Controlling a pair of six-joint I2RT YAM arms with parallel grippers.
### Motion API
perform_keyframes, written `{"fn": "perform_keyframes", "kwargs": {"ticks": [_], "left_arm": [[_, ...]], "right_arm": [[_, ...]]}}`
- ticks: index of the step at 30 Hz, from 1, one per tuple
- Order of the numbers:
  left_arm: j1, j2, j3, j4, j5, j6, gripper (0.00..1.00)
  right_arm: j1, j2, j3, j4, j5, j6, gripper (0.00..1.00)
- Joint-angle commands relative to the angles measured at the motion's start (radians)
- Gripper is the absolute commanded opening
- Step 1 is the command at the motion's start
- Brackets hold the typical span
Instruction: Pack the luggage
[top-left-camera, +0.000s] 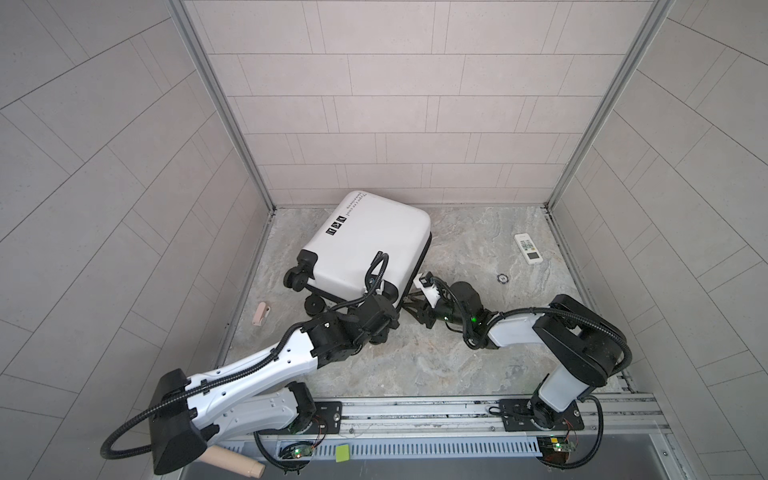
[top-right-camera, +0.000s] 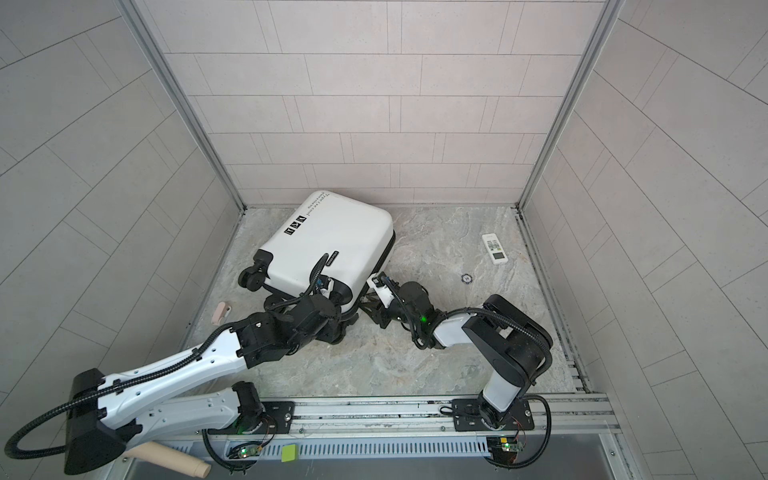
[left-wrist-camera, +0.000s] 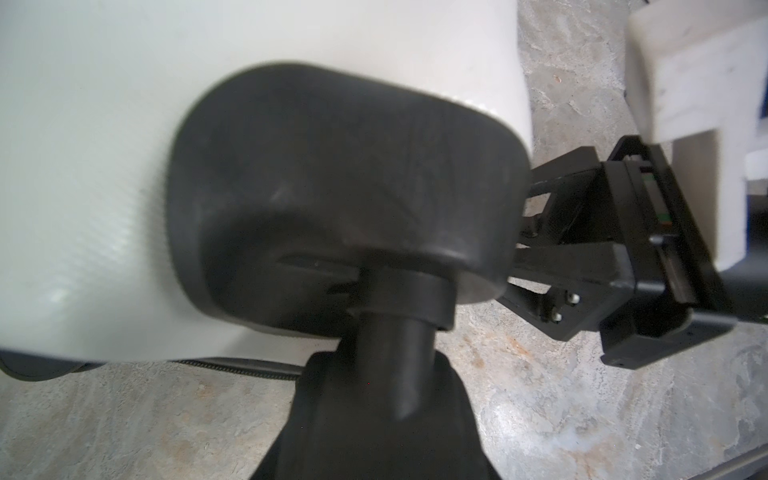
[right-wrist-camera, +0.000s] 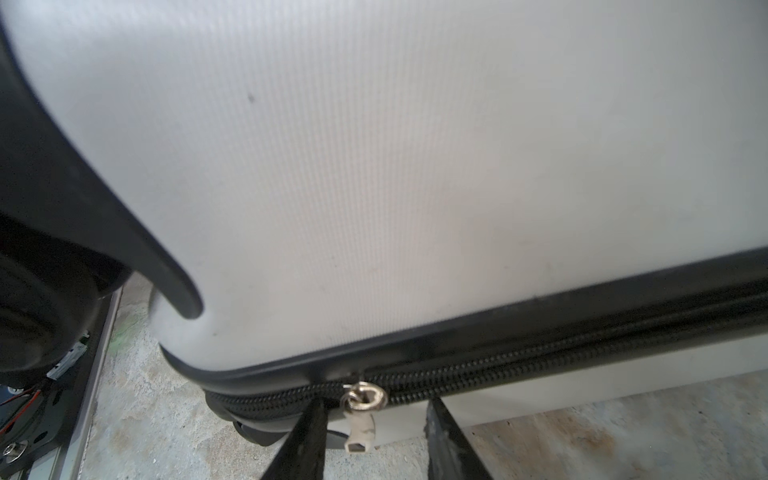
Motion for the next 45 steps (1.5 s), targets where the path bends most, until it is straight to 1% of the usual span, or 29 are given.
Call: {"fn": "perform_keyframes", "kwargs": {"ticks": [1, 10, 16, 21, 31, 34, 39, 45], "left_arm": [[0.029, 0.011, 0.015, -0.055, -0.115, -0.121, 0.0], [0.029, 0.02, 0.03, -0.072, -0.118, -0.118, 0.0], [0.029, 0.017, 0.034, -0.083, -0.121, -0.116, 0.0], [0.029, 0.015, 0.033, -0.084, -0.119, -0.118, 0.0], [0.029, 0.015, 0.03, -0.078, -0.109, -0.124, 0.0], [0.029, 0.018, 0.03, -0.074, -0.107, -0.125, 0.0], [0.029, 0.024, 0.031, -0.072, -0.101, -0.126, 0.0], [0.029, 0.023, 0.03, -0.071, -0.101, -0.129, 0.0]], "right_arm": [[0.007, 0.014, -0.02, 0.007, 0.013, -0.006, 0.41], [0.006, 0.004, -0.054, 0.027, 0.019, -0.007, 0.4], [0.008, 0.022, -0.041, 0.04, 0.02, 0.001, 0.41], [0.011, 0.051, -0.028, 0.063, 0.029, 0.014, 0.45], [0.024, 0.078, 0.007, 0.093, 0.058, 0.035, 0.46], [0.027, 0.087, 0.021, 0.093, 0.073, 0.038, 0.48], [0.027, 0.088, 0.017, 0.118, 0.115, 0.044, 0.47], [0.031, 0.085, 0.02, 0.146, 0.124, 0.064, 0.44]]}}
